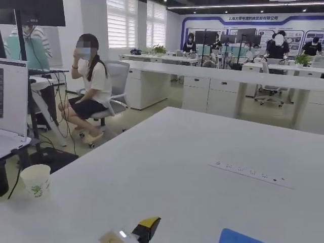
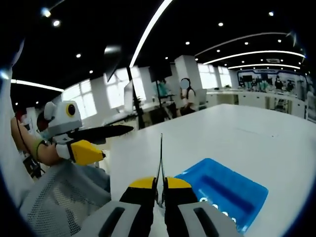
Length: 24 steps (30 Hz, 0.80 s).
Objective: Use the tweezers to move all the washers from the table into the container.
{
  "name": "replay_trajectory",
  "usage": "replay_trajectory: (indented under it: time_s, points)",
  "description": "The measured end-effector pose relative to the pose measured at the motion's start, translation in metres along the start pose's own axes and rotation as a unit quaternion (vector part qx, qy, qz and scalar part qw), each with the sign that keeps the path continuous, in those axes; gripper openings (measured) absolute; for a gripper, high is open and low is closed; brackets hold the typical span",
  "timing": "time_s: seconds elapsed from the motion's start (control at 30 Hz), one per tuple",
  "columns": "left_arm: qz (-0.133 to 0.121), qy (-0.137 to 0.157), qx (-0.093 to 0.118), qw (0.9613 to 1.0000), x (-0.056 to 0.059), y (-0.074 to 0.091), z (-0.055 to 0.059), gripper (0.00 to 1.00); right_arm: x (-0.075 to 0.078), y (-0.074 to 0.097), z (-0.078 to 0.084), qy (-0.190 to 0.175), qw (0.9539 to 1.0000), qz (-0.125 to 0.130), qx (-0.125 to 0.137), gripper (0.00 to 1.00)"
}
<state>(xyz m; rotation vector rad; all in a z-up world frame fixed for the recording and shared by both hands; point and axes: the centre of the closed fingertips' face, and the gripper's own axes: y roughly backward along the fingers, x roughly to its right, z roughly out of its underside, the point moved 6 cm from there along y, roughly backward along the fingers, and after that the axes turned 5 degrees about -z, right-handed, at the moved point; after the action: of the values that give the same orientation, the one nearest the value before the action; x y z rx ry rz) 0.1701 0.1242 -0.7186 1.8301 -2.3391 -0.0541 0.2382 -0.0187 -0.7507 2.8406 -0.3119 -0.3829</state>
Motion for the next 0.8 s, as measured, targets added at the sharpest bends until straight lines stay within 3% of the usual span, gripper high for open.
replay_trajectory:
  time_s: [0.13, 0.3, 0.63, 0.8]
  points:
    - [0.006, -0.006, -0.004, 1.0, 0.002, -0.001, 0.001, 0.93, 0.01, -0.006, -0.014, 0.001, 0.9999, 0.006, 0.009, 0.03]
    - [0.02, -0.012, -0.018, 0.9996, 0.006, -0.002, 0.004, 0.92, 0.02, -0.017, -0.017, 0.003, 1.0, 0.008, 0.002, 0.03]
    - [0.022, -0.007, -0.027, 0.9994, 0.006, -0.002, 0.006, 0.89, 0.057, -0.038, -0.003, -0.035, 0.9984, 0.04, -0.017, 0.03]
    - [0.029, -0.014, -0.035, 0.9989, 0.008, -0.003, 0.008, 0.88, 0.061, -0.048, 0.007, -0.04, 0.9978, 0.042, -0.032, 0.03]
